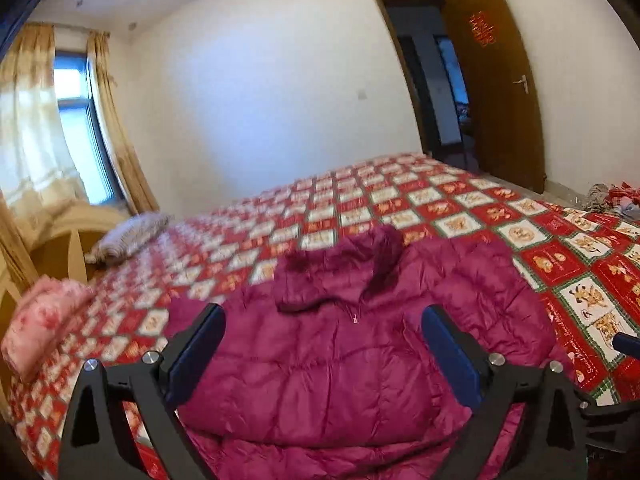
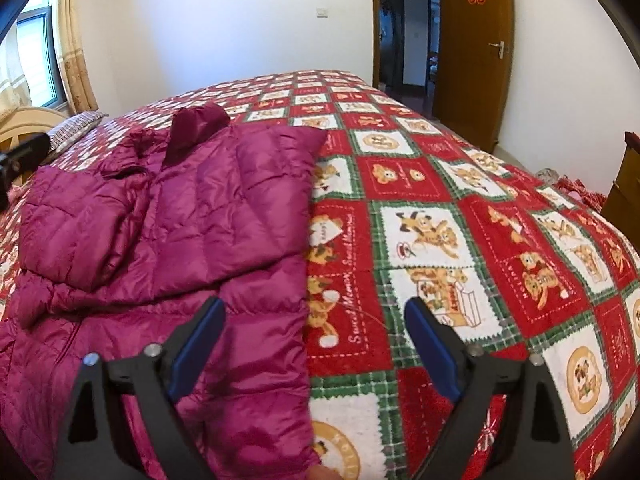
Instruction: Fold large clothes
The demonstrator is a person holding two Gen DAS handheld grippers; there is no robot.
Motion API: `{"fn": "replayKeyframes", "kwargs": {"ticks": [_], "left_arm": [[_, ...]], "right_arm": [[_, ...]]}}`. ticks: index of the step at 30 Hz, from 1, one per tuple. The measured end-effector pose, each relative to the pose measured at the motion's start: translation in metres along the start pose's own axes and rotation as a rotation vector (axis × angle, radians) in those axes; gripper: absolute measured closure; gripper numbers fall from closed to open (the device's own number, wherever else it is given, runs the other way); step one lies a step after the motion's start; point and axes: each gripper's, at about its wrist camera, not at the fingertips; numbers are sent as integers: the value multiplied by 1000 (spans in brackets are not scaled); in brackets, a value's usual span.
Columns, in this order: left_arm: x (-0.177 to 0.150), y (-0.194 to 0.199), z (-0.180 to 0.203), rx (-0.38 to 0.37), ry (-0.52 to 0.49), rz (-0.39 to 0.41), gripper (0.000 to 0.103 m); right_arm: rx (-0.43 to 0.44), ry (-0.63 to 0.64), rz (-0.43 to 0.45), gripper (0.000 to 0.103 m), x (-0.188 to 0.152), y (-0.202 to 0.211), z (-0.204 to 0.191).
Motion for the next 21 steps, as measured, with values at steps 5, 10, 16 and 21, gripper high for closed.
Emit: {"fn": "replayKeyframes", "kwargs": {"ticks": [5,10,16,21], "left_arm": [[-19,8,-45,98,-2,17,4],[-79,-24,-120,197,133,-179,4],[-154,-51,-177,238,323,-395,4],[-182,-69,-174,243,353,-464,4]], "right_arm": [[52,14,15,10,14,20,-12],[157,24,14,10,35,28,-42],[279,52,-58,10,41,1,-93],[349,70,-168,32,29,-33,-130]]}}
Point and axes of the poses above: each gripper's, at about its wrist camera, not at the fingertips, and y roughly against the way its jaws point, z to its right, x to its top, and after that the axes turned 10 degrees about -y, right-handed
